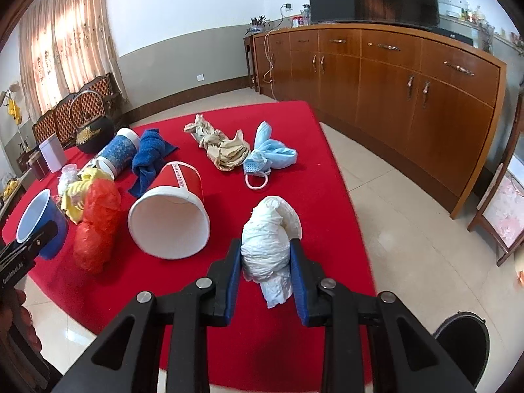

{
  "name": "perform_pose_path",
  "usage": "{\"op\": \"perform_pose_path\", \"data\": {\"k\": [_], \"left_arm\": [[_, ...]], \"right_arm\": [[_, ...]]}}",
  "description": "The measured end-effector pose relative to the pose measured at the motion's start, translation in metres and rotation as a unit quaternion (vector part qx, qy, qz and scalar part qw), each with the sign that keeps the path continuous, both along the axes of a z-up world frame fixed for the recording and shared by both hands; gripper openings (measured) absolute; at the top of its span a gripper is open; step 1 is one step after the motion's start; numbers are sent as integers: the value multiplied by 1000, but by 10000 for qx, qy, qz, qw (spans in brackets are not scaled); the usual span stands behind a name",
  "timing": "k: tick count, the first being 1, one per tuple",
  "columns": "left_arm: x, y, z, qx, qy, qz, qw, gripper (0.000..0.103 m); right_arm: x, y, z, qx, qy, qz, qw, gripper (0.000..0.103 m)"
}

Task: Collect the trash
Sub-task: 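Carry the white bag and blue cup in both grippers over the black bin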

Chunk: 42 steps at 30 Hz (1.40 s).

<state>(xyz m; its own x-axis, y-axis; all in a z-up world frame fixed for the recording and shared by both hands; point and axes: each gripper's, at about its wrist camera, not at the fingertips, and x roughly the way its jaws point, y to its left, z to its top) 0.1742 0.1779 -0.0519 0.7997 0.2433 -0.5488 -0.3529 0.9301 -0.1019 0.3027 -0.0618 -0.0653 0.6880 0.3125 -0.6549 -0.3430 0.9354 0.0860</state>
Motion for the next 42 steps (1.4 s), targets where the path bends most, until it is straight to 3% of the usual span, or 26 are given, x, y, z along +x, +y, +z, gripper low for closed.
{"op": "perform_pose_path", "data": {"k": [11, 20, 36, 42], "left_arm": [[-29, -65, 16, -131, -94, -720, 9973, 78], [-37, -123, 22, -203, -177, -1434, 9893, 78], [-28, -232, 27, -108, -129, -2536, 9672, 78], [-22, -283, 19, -88, 63, -2996, 9540, 78]], "right_arm": [[-65, -57, 24, 50, -153, -425, 9990, 30], [-114, -124, 34, 22, -243, -1024, 9944, 30], [-162, -235, 32, 42, -249, -1941, 9807, 30], [-166, -274, 20, 93, -130, -2166, 9761, 30]]}}
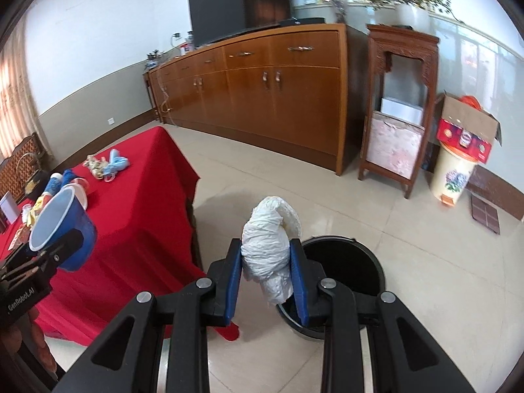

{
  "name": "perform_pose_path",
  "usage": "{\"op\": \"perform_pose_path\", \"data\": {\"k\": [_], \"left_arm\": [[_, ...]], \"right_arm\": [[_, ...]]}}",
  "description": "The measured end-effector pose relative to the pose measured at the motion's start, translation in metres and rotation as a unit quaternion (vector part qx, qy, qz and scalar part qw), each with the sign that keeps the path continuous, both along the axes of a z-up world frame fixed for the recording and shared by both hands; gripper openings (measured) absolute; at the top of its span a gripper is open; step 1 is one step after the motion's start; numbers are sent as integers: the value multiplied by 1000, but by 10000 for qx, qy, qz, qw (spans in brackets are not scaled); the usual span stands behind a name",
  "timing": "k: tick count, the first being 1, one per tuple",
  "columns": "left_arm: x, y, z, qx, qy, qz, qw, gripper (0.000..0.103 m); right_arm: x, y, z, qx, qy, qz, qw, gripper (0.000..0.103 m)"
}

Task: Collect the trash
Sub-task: 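Carry the white bag and blue cup in both grippers over the black bin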

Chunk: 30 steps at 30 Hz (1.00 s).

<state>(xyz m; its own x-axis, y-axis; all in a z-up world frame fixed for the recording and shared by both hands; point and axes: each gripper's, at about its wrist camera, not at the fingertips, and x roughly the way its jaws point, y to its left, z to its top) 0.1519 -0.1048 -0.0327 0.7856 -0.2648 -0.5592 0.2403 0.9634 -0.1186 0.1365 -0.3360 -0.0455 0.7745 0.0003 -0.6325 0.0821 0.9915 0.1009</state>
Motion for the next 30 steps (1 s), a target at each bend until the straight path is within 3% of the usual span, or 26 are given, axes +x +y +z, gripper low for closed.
{"op": "perform_pose_path", "data": {"k": [14, 23, 30], "left_arm": [[16, -114, -38, 223, 489, -969, 9938, 78], [40, -153, -84, 250, 1066, -1068, 9882, 78], [67, -171, -119, 93, 1532, -1133, 9816, 79]], "right_arm": [[-5, -91, -43, 78, 443, -65, 9990, 30], [23, -126, -89, -17, 819, 323, 9961, 30], [59, -143, -137, -12, 1263, 938, 9875, 30]]}}
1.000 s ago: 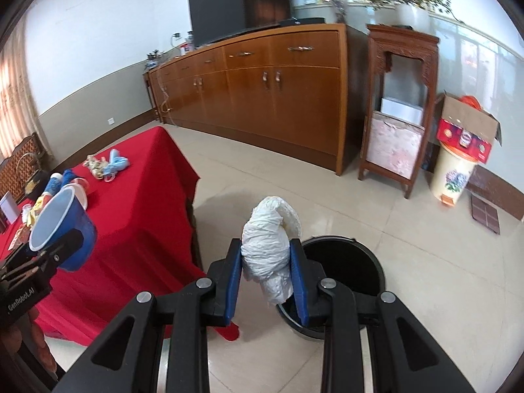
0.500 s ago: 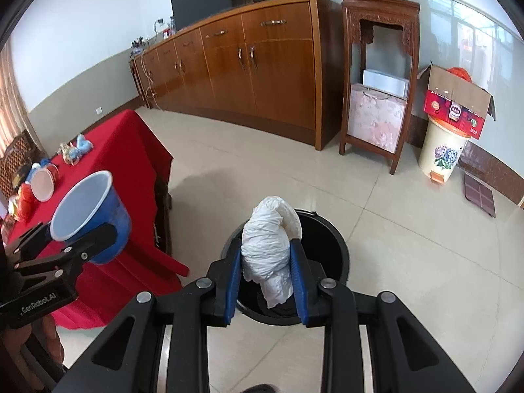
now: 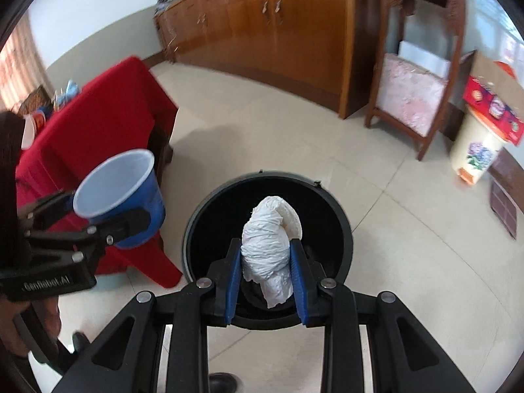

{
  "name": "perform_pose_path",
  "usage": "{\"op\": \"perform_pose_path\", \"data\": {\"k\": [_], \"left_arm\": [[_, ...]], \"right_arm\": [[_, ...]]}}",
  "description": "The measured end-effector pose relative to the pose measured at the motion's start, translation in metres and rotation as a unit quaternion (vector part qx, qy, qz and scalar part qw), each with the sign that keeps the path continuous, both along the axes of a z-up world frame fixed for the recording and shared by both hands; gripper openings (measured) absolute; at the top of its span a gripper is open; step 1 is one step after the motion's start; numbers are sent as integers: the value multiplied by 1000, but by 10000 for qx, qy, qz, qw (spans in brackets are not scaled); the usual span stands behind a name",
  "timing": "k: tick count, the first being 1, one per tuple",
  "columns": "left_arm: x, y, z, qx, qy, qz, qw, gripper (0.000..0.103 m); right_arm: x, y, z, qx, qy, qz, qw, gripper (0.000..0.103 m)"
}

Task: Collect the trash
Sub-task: 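Open both grippers to drop the white bag and blue cup into the bin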

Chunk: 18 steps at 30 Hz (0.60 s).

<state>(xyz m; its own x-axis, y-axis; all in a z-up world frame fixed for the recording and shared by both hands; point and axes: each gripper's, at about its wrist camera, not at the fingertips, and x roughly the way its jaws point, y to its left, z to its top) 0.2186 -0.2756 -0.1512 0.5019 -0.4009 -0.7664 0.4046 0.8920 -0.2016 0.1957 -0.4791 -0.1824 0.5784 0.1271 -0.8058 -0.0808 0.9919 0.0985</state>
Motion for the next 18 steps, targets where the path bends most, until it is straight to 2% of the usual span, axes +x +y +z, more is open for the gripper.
{"op": "perform_pose_path", "data": {"k": [2, 4, 5, 6, 7, 9, 11, 13, 18], "left_arm": [[6, -3, -10, -80, 104, -3, 9999, 81], [13, -6, -26, -251, 242, -167, 9993, 91], [16, -5, -31, -73, 284, -8, 9996, 91], [20, 3, -38, 107, 406, 243, 9988, 91], [22, 10, -41, 121, 506, 345, 9981, 92], [21, 22, -45, 359, 583, 619, 9957, 99], [15, 34, -44, 551, 472, 810, 9941, 102], [10, 41, -41, 672, 393, 890, 9930, 102], [-7, 46, -29, 825, 166, 871, 9926, 102]], "right_arm": [[13, -4, -19, 2, 189, 187, 9996, 30], [26, -9, -42, 281, 491, 457, 9974, 34], [33, -10, -53, 285, 643, 475, 9964, 39], [38, -12, -64, 136, 777, 383, 9962, 58], [42, -18, -76, -33, 876, 192, 9960, 73], [44, -26, -87, -20, 1001, -10, 9950, 77], [46, -32, -90, 2, 1077, -181, 9940, 81], [46, -33, -89, 45, 1078, -309, 9937, 94], [43, -22, -81, 11, 970, -411, 9944, 95]]}}
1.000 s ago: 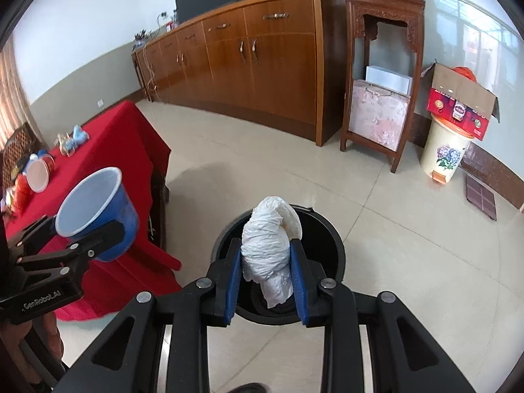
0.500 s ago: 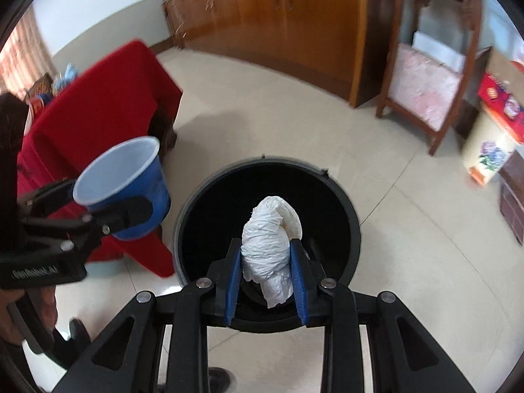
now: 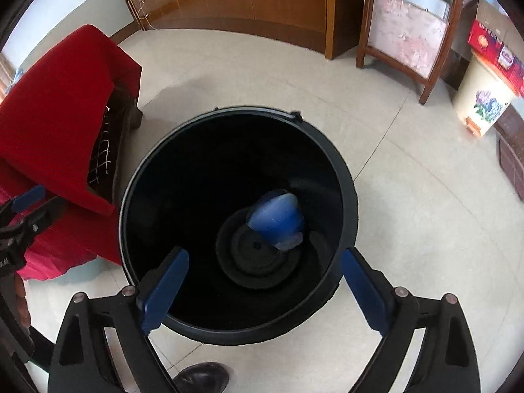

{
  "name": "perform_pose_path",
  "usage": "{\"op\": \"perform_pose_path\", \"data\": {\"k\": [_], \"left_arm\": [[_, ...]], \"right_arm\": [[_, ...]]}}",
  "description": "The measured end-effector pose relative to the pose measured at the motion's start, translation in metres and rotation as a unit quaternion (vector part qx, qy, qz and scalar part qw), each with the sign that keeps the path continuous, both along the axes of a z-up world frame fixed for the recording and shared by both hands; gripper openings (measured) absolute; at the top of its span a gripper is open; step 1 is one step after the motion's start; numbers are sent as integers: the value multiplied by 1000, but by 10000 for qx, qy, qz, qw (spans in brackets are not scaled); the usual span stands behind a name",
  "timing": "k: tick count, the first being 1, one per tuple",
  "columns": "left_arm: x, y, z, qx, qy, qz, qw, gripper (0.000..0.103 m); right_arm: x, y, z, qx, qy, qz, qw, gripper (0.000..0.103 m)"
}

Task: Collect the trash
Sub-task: 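Open both grippers to drop the white bag and blue cup into the bin, then move both tools back toward the red table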

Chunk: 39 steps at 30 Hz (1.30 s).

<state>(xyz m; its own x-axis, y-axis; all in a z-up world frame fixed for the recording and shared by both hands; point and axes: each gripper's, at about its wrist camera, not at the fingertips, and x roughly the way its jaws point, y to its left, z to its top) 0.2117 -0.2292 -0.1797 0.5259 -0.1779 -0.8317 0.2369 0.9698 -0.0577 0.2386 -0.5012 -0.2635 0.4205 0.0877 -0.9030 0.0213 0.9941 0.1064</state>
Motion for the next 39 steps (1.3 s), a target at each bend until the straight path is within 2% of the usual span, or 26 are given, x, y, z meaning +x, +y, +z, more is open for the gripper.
{"op": "perform_pose_path", "data": {"k": [9, 15, 19, 22, 26, 32, 39], "left_arm": [[-15, 15, 37, 8, -523, -29, 9986, 102], [-26, 35, 67, -69, -833, 58, 9965, 102], [-40, 66, 88, -188, -1014, 222, 9944, 102], [-50, 87, 100, -123, -1255, 355, 9914, 102], [-59, 125, 111, -238, -1372, 717, 9877, 102], [-77, 189, 122, -485, -1668, 1489, 9735, 102], [-92, 236, 126, -437, -1853, 2124, 9584, 102]], "right_arm": [[-18, 9, 38, -249, -536, -218, 9980, 95], [-35, 45, 73, -492, -1020, -58, 9936, 95], [-46, 75, 96, -516, -1326, 84, 9898, 95], [-51, 100, 112, -697, -1596, 230, 9844, 95], [-51, 127, 126, -661, -1800, 341, 9808, 95], [-48, 176, 142, -546, -1940, 673, 9772, 95], [-45, 242, 159, -96, -2021, 1151, 9725, 95]]}}
